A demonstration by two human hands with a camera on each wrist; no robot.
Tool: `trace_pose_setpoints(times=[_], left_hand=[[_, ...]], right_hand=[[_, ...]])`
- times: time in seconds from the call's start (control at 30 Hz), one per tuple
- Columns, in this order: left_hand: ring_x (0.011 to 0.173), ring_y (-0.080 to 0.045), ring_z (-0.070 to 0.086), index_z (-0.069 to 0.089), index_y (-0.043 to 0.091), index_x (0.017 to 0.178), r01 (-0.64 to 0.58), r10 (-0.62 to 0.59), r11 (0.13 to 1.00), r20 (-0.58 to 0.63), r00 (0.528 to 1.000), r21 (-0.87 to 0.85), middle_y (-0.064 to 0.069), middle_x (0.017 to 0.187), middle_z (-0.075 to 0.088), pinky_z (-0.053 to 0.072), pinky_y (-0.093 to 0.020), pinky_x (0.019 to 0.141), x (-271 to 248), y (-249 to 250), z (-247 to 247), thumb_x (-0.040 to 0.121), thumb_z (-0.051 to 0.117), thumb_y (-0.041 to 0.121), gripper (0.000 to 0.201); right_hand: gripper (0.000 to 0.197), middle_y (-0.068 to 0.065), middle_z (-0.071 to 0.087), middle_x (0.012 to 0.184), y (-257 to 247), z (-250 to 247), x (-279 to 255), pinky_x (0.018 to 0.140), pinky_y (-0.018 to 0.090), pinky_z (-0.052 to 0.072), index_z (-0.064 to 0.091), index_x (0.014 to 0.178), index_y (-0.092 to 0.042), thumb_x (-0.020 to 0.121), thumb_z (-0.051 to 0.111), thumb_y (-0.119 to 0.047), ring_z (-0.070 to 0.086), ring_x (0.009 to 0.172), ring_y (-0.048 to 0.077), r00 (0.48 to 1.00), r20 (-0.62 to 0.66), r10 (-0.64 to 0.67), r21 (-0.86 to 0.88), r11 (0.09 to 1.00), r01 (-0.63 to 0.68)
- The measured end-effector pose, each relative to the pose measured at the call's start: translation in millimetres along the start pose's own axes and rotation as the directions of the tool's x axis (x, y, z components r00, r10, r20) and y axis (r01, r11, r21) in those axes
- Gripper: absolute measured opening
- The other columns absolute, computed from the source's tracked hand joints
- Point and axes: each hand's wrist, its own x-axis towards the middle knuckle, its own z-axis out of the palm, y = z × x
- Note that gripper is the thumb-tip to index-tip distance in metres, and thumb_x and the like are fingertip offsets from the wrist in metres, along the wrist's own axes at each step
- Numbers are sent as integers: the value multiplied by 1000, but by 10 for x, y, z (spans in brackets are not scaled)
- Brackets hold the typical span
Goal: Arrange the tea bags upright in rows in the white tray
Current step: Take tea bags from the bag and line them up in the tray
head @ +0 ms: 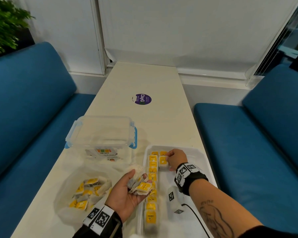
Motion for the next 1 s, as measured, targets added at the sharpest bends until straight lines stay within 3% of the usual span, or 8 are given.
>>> trace_pose_setpoints(times=[0.2, 0.37, 0.5, 0.57, 0.67, 0.73, 0.87, 1.0], left_hand=[[65, -29, 71, 61, 2, 90, -15, 15, 1000, 6, 1000, 9, -16, 77, 71, 57, -39, 53, -33, -1, 7, 92, 49, 24, 25], [64, -28, 71, 60, 2, 90, -39, 38, 999, 27, 999, 19, -16, 76, 71, 57, -37, 53, -36, 34, 41, 93, 48, 24, 26], [61, -26, 70, 59, 3, 85, -51, 49, 998, 61, 997, 29, -15, 71, 70, 57, -35, 54, -22, 75, 131, 94, 46, 25, 28], [61, -25, 69, 59, 3, 88, -63, 61, 998, 74, 995, 25, -15, 72, 71, 57, -35, 57, 5, 84, 162, 94, 46, 25, 27], [63, -22, 69, 60, 3, 99, -92, 90, 995, 70, 994, 25, -14, 84, 68, 58, -34, 60, 64, 65, 170, 93, 48, 25, 26], [65, -22, 68, 60, 3, 101, -93, 91, 995, 63, 994, 31, -13, 88, 66, 58, -32, 59, 96, 25, 177, 93, 48, 25, 27], [55, -20, 67, 59, 4, 98, -85, 85, 996, 74, 994, 1, -11, 80, 69, 53, -25, 43, 89, -56, 225, 93, 48, 23, 23], [60, -22, 69, 60, 2, 97, -80, 80, 997, 98, 992, -7, -11, 71, 71, 57, -30, 50, 75, -91, 219, 94, 46, 26, 27]], right_hand=[[12, 11, 65, 106, 29, 28, 42, 86, 34, 52, 55, 82, -14, 84, 62, -4, 60, 97, 27, 995, -103, -4, -2, 1000, 4], [10, 10, 60, 93, -50, -213, -180, 82, 45, 56, 56, 89, -13, 85, 62, -6, 59, 85, 25, 989, -146, -19, 112, 993, 35], [21, 3, 58, 71, -305, -469, -755, 47, 25, 47, 60, 77, -17, 81, 62, 4, 54, 62, 12, 948, 98, -302, 146, 947, 287], [16, 3, 60, 68, -382, -493, -1052, 41, 21, 41, 60, 74, -17, 81, 67, -5, 54, 56, 11, 901, 241, -362, 135, 931, 338], [28, 1, 60, 65, -410, -436, -1338, 40, 21, 39, 56, 76, -12, 80, 71, -36, 53, 51, 10, 916, 271, -294, 59, 955, 289], [36, 0, 57, 63, -396, -366, -1416, 41, 20, 39, 57, 79, -12, 73, 75, -43, 51, 52, 10, 927, 253, -278, -33, 955, 295], [30, -9, 49, 70, -323, -260, -1474, 57, 22, 39, 55, 74, -23, 66, 83, -27, 46, 63, 7, 926, 164, -342, -161, 916, 367], [33, -10, 50, 71, -262, -245, -1508, 60, 21, 41, 50, 67, -23, 67, 82, -16, 46, 63, 3, 943, 144, -300, -139, 937, 319]])
